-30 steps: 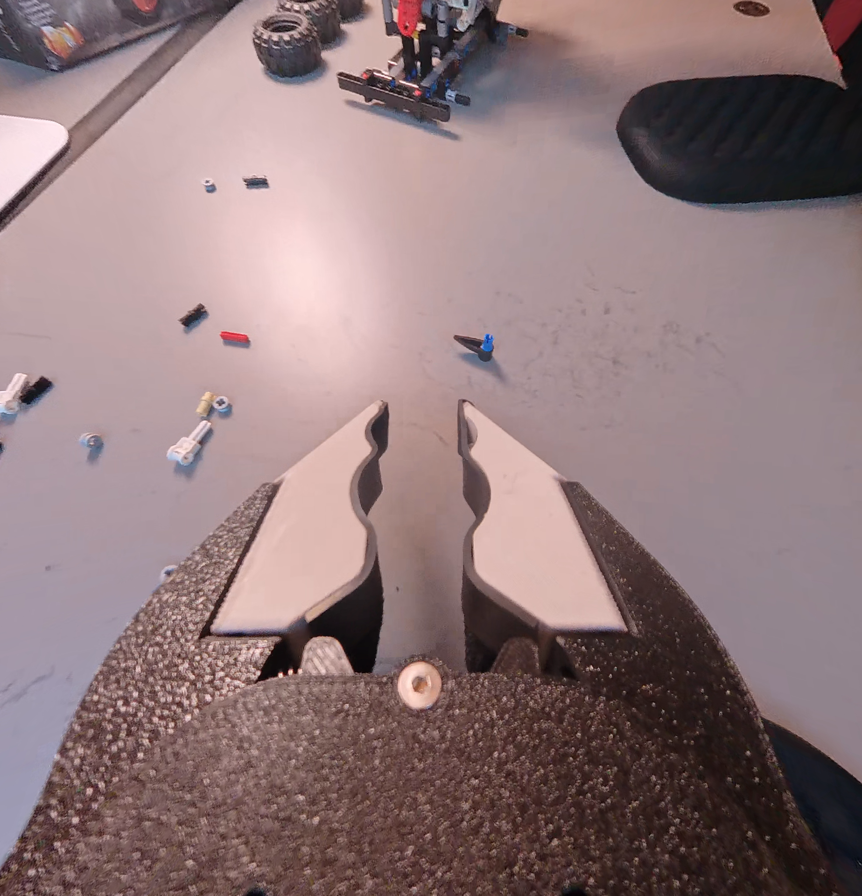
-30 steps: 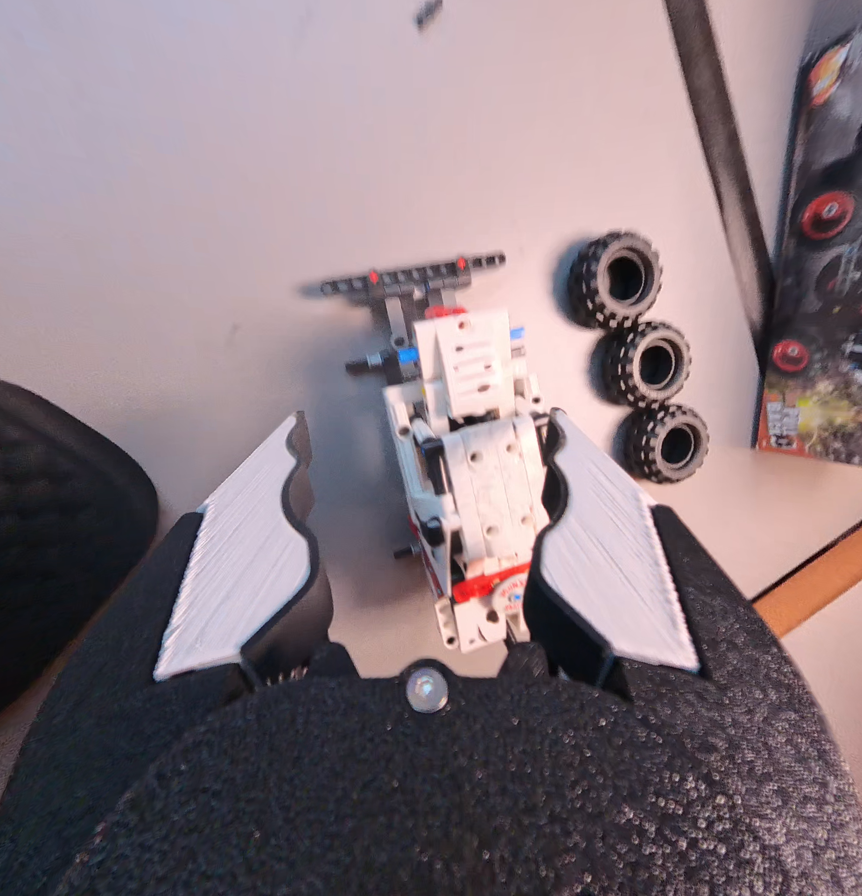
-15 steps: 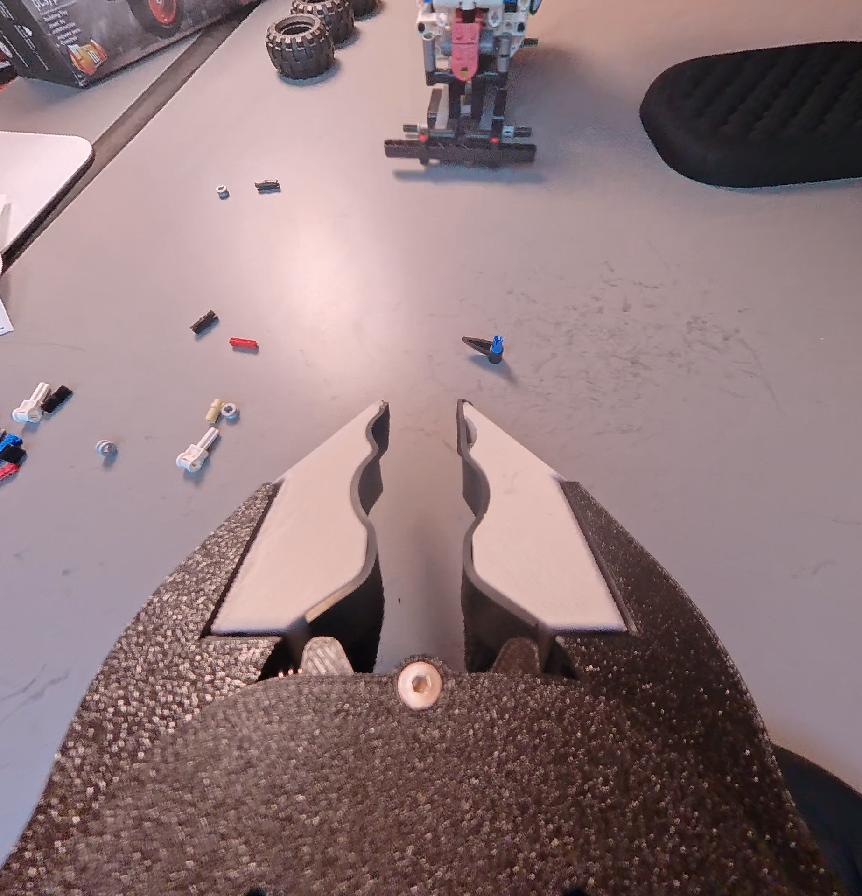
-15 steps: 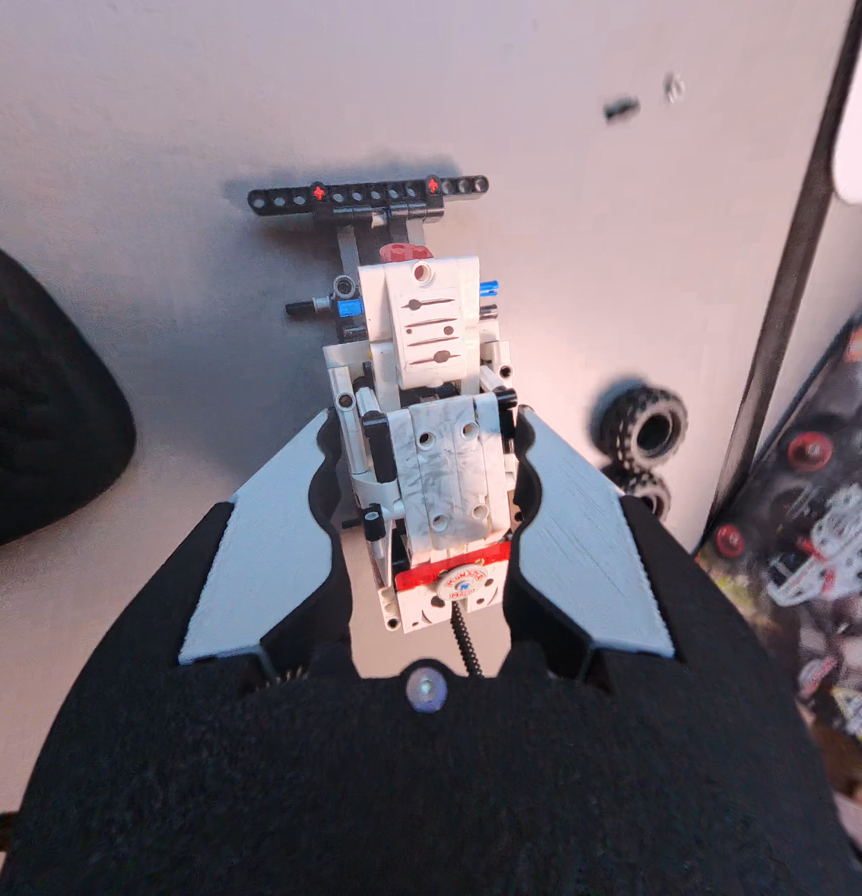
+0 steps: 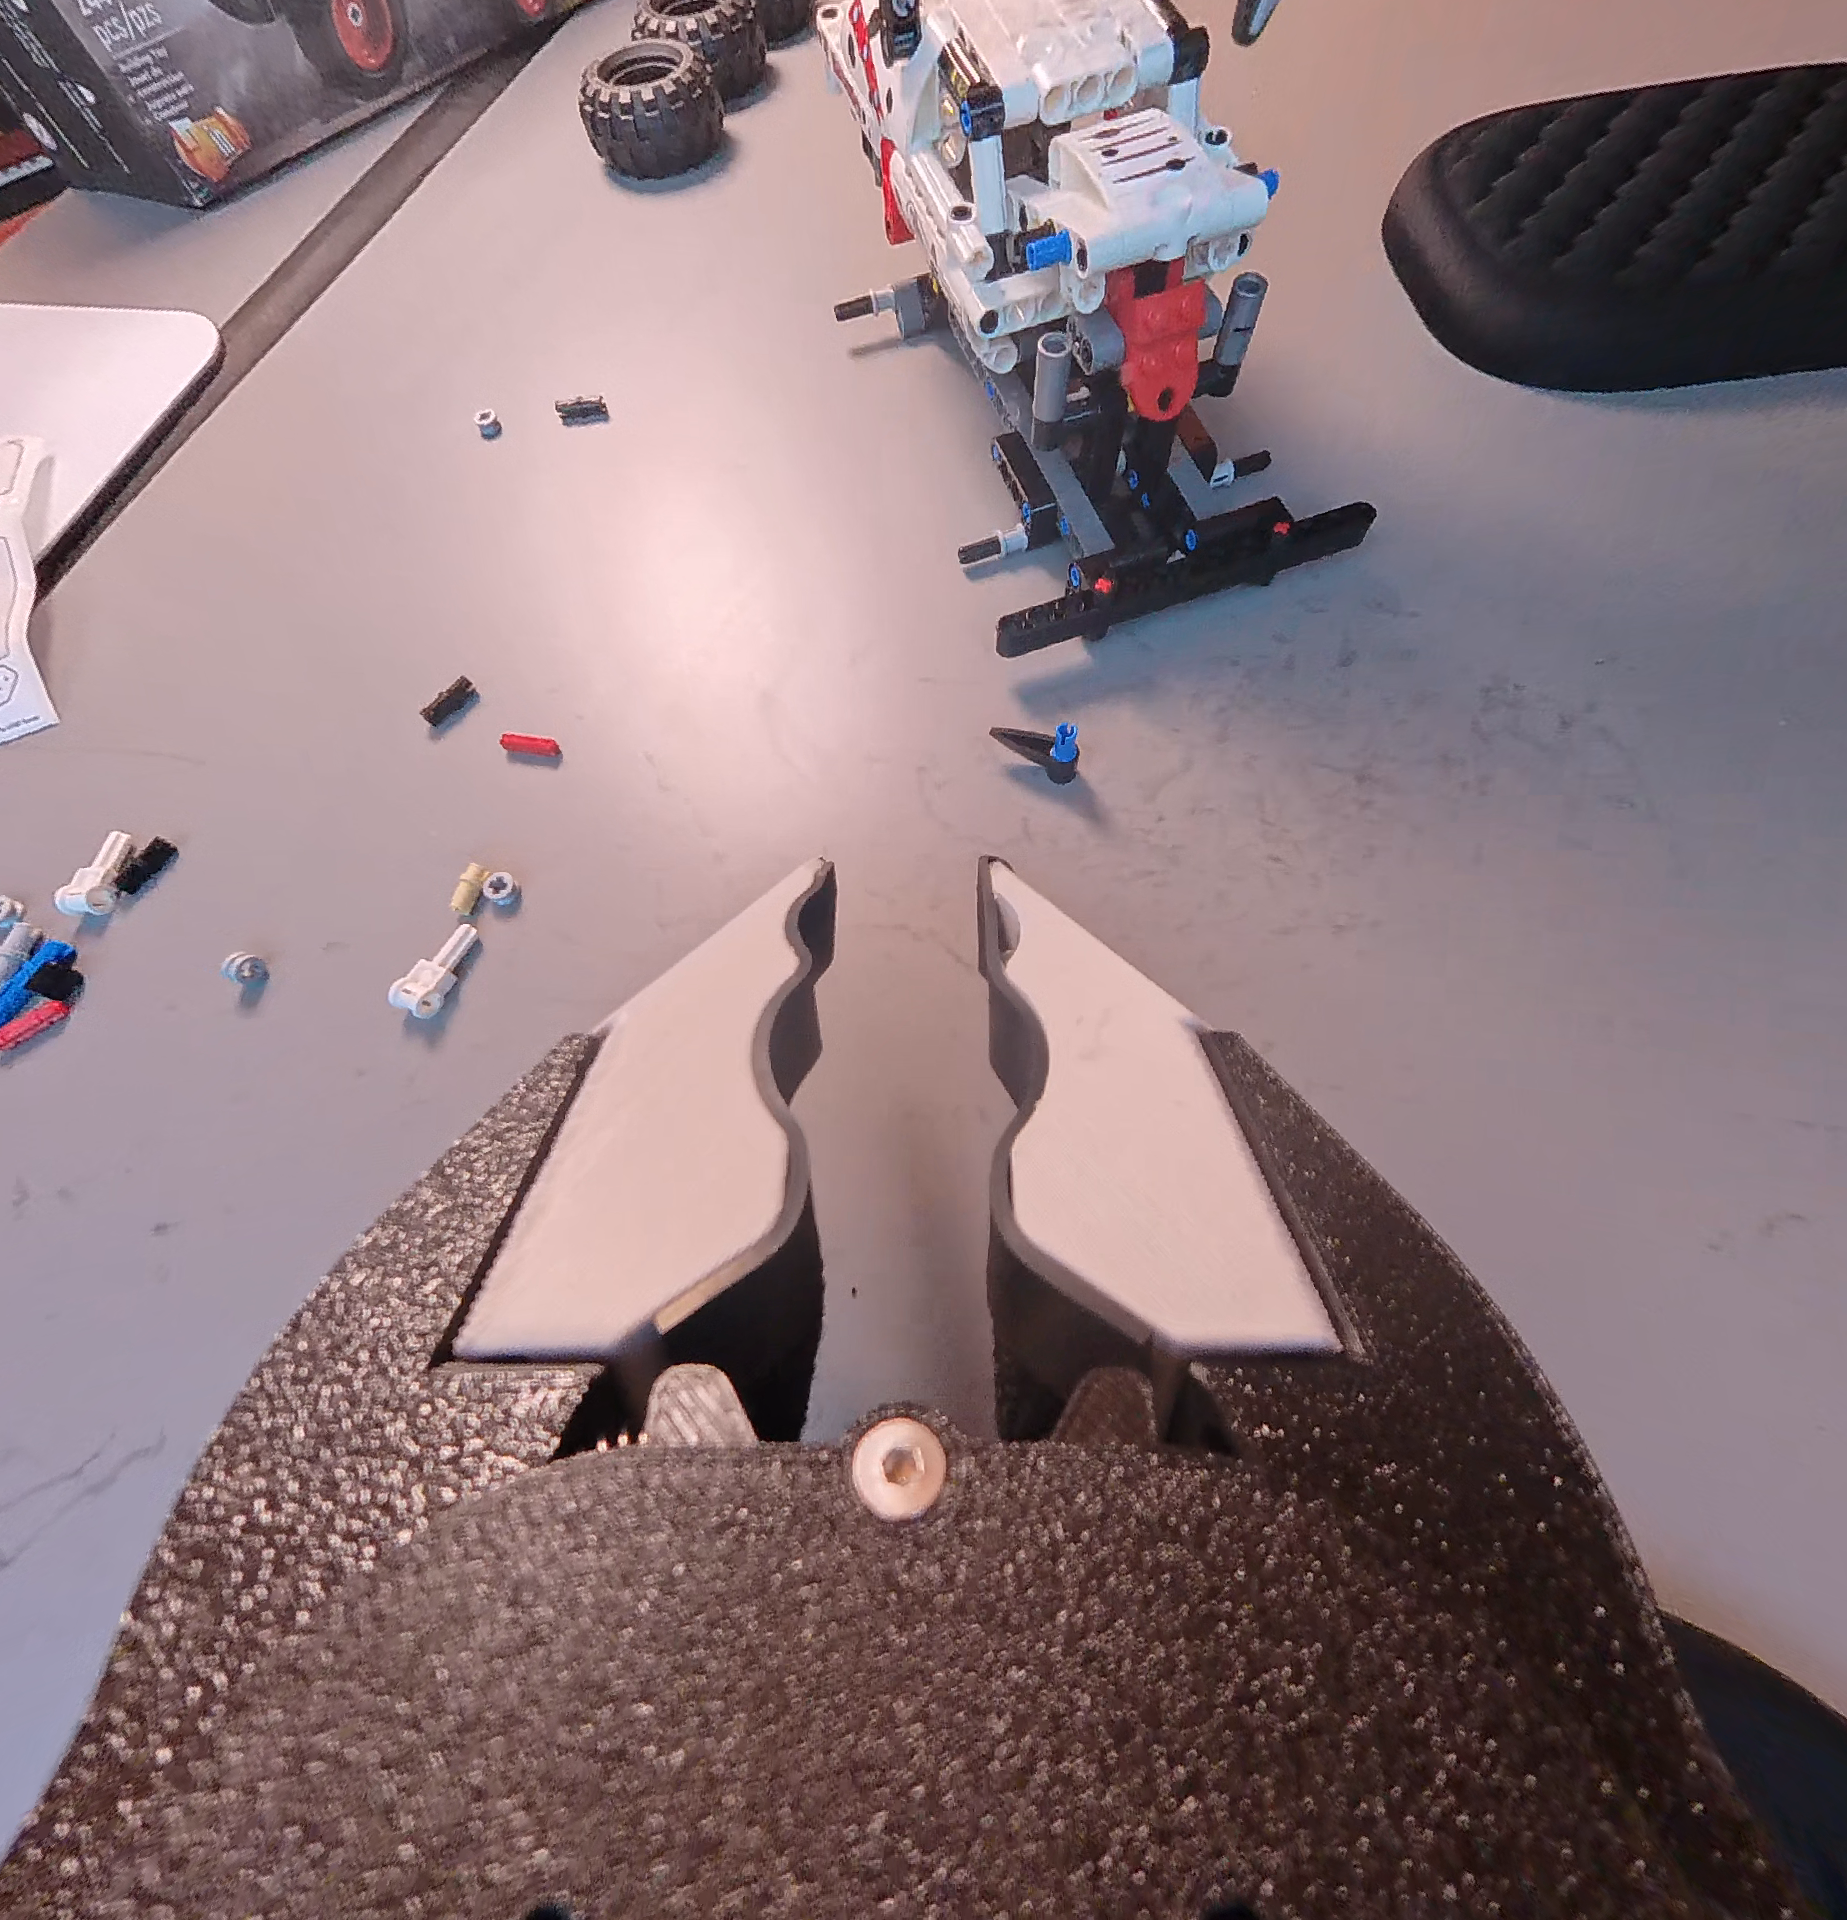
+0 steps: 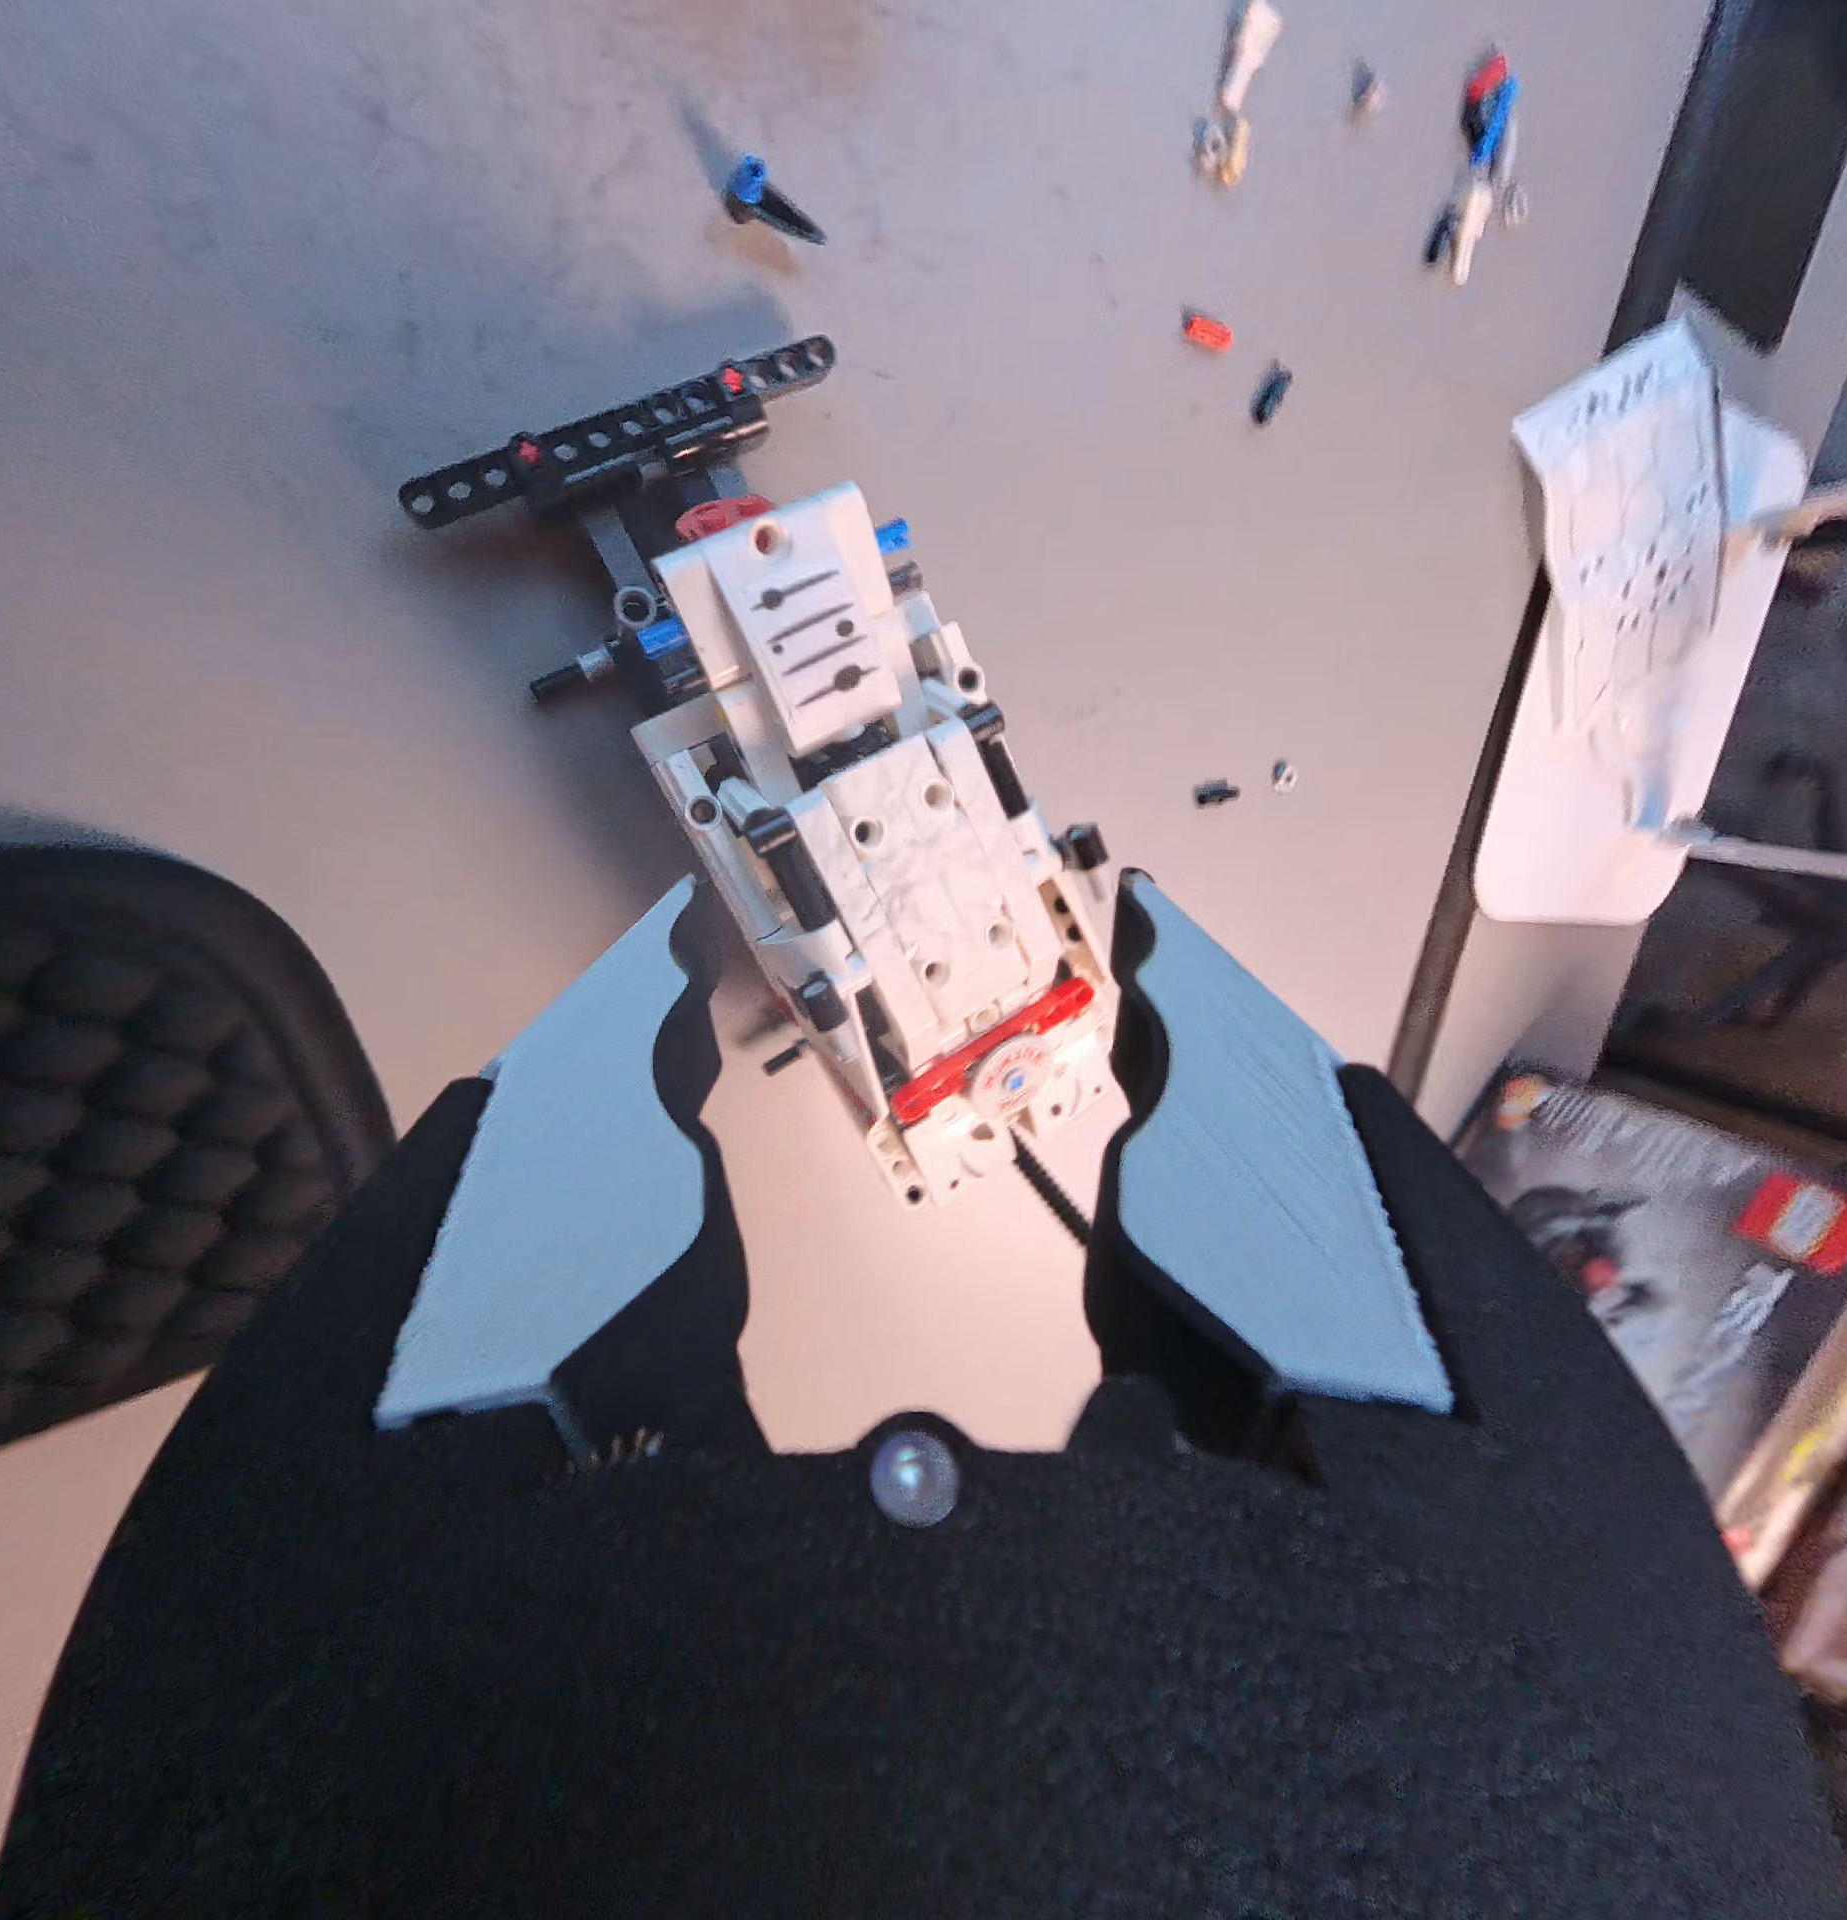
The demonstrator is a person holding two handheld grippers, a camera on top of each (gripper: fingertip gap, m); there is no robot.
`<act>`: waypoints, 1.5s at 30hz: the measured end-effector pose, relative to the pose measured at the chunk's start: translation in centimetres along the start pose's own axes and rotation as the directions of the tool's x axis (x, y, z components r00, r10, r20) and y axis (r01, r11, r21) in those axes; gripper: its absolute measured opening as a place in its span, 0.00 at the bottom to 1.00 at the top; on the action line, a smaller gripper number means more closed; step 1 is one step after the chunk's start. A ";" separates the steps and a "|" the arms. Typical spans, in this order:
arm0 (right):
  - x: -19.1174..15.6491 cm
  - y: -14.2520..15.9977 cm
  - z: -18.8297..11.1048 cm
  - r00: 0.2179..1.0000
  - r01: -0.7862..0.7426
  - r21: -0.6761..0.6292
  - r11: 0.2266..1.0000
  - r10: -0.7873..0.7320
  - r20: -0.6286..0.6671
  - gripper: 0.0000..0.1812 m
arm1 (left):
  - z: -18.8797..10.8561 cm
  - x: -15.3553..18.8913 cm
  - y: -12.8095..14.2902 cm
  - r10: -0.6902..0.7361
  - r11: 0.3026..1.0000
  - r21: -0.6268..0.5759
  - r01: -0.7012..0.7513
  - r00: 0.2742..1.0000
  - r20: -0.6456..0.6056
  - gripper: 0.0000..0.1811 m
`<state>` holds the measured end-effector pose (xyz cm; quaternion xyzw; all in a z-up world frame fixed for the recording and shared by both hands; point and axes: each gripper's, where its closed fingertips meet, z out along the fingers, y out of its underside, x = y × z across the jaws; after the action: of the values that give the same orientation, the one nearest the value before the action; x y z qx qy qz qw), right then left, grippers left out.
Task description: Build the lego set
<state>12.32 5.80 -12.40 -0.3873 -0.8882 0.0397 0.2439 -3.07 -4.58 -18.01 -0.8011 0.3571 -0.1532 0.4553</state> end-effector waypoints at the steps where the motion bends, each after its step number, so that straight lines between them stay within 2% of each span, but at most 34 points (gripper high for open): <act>1: -0.1 0.6 0.0 0.995 -0.102 -0.012 0.995 0.102 0.000 0.42 | 0.0 0.1 -0.1 0.004 1.000 0.001 -0.004 1.000 -0.001 0.15; 5: -0.9 2.4 0.5 0.930 -0.366 -0.036 0.930 0.367 0.003 0.43 | 0.2 0.2 -0.2 0.018 1.000 -0.008 -0.018 1.000 0.007 0.14; 7: -0.7 2.7 1.0 0.899 -0.438 -0.035 0.898 0.438 -0.003 0.39 | 0.2 0.1 -0.1 0.018 1.000 -0.016 -0.017 1.000 0.017 0.14; 10: -0.9 2.1 1.3 0.953 -0.303 -0.014 0.953 0.304 0.023 0.32 | 0.2 0.1 0.0 0.010 1.000 -0.017 -0.010 1.000 0.012 0.14; 14: 0.0 1.6 2.0 1.000 -0.015 -0.008 1.000 0.015 0.023 0.30 | 0.1 1.2 0.6 -0.009 0.999 -0.040 0.006 0.998 -0.069 0.12; 17: 1.2 1.7 2.5 0.983 0.182 -0.056 0.982 -0.183 -0.001 0.27 | -0.4 2.2 0.9 -0.022 0.999 -0.051 0.015 0.989 -0.144 0.11; 19: 2.4 2.2 2.9 0.948 0.307 -0.127 0.943 -0.315 -0.049 0.25 | -0.4 2.1 1.6 -0.018 0.997 -0.082 0.006 0.990 -0.137 0.11; 21: 3.0 2.1 3.0 0.936 0.332 -0.142 0.933 -0.345 -0.077 0.25 | -0.2 2.3 2.3 -0.022 0.994 -0.112 0.006 0.990 -0.142 0.11; 24: 3.0 1.9 2.2 0.970 0.215 -0.100 0.972 -0.224 -0.093 0.32 | 0.4 2.4 2.9 -0.021 0.988 -0.153 -0.001 0.990 -0.139 0.11; 27: 1.4 1.1 1.2 0.993 -0.119 0.027 0.993 0.119 -0.017 0.46 | 0.8 2.6 3.3 0.001 0.983 -0.183 -0.025 0.991 -0.132 0.09; 29: 0.7 0.3 0.8 0.955 -0.295 0.118 0.948 0.295 0.021 0.49 | 0.9 2.8 3.3 0.006 0.981 -0.190 -0.031 0.991 -0.133 0.07; 32: 1.0 -0.1 1.4 0.896 -0.432 0.197 0.880 0.444 -0.021 0.50 | 0.9 2.9 3.3 0.027 0.977 -0.207 -0.054 0.991 -0.132 0.06; 35: 1.4 -0.7 2.5 0.819 -0.562 0.239 0.792 0.573 0.025 0.52 | 0.9 2.9 3.2 0.060 0.973 -0.213 -0.085 0.991 -0.121 0.05; 37: 1.7 -1.1 3.0 0.801 -0.590 0.258 0.765 0.595 0.068 0.50 | 0.9 2.9 3.2 0.059 0.974 -0.210 -0.083 0.991 -0.119 0.05; 39: 1.8 -1.5 3.1 0.845 -0.530 0.259 0.808 0.529 0.079 0.40 | 0.8 2.9 3.0 0.065 0.977 -0.192 -0.087 0.991 -0.113 0.05; 41: 1.7 -2.0 3.3 0.889 -0.456 0.254 0.853 0.451 0.082 0.36 | 0.6 2.7 2.0 0.071 0.986 -0.142 -0.085 0.992 -0.101 0.05; 45: 1.1 -3.8 3.7 0.945 -0.324 0.276 0.905 0.299 0.130 0.36 | -0.3 2.3 -0.9 0.075 0.997 0.015 -0.074 0.995 -0.062 0.05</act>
<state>7.43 4.34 -14.25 -0.4817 -0.8086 0.2259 0.2511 -1.27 -6.06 -17.28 -0.7792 0.4000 -0.1634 0.4541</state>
